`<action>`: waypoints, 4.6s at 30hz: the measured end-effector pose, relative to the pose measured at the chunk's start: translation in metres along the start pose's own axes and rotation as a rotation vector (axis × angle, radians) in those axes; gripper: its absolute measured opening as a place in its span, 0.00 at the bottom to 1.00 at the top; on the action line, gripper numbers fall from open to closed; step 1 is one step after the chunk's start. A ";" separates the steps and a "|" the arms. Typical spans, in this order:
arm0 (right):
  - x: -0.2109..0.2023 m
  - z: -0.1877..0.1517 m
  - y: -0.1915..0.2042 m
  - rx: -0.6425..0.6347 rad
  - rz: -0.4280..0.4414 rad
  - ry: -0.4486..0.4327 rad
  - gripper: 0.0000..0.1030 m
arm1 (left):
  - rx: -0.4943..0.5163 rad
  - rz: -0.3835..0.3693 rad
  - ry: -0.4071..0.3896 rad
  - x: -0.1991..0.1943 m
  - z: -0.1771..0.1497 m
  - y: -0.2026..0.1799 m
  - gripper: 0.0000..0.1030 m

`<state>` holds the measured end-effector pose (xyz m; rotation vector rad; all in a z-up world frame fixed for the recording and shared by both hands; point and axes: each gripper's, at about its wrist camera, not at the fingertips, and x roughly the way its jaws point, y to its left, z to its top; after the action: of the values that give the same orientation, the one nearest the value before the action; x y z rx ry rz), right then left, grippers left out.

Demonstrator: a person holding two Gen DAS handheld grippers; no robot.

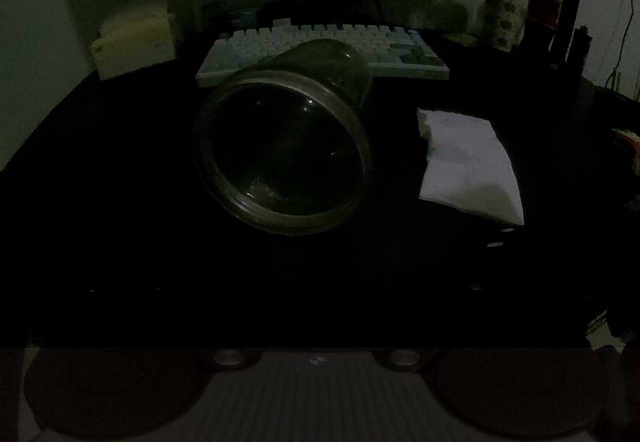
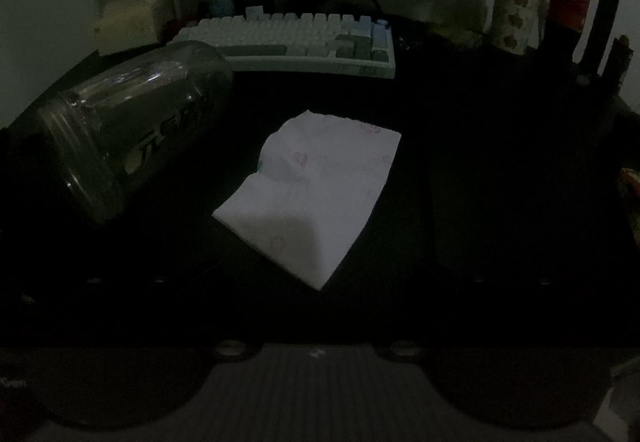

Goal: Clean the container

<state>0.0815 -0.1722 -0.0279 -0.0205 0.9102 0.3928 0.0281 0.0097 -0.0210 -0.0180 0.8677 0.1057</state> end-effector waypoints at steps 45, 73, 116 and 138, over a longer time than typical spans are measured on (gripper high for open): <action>0.001 0.000 0.001 0.003 -0.004 0.012 1.00 | -0.016 0.004 0.000 -0.001 -0.001 -0.001 1.00; 0.000 -0.001 0.000 -0.002 -0.002 0.010 1.00 | -0.012 0.003 -0.001 -0.001 -0.003 0.000 1.00; -0.011 0.035 -0.028 -0.003 0.020 -0.023 1.00 | -0.004 -0.006 -0.002 0.000 -0.001 0.002 1.00; -0.015 0.010 -0.011 -0.019 -0.001 0.029 1.00 | -0.019 -0.002 -0.032 -0.013 0.003 0.000 1.00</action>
<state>0.0847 -0.1855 -0.0121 -0.0445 0.9354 0.4007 0.0215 0.0083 -0.0092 -0.0349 0.8342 0.1118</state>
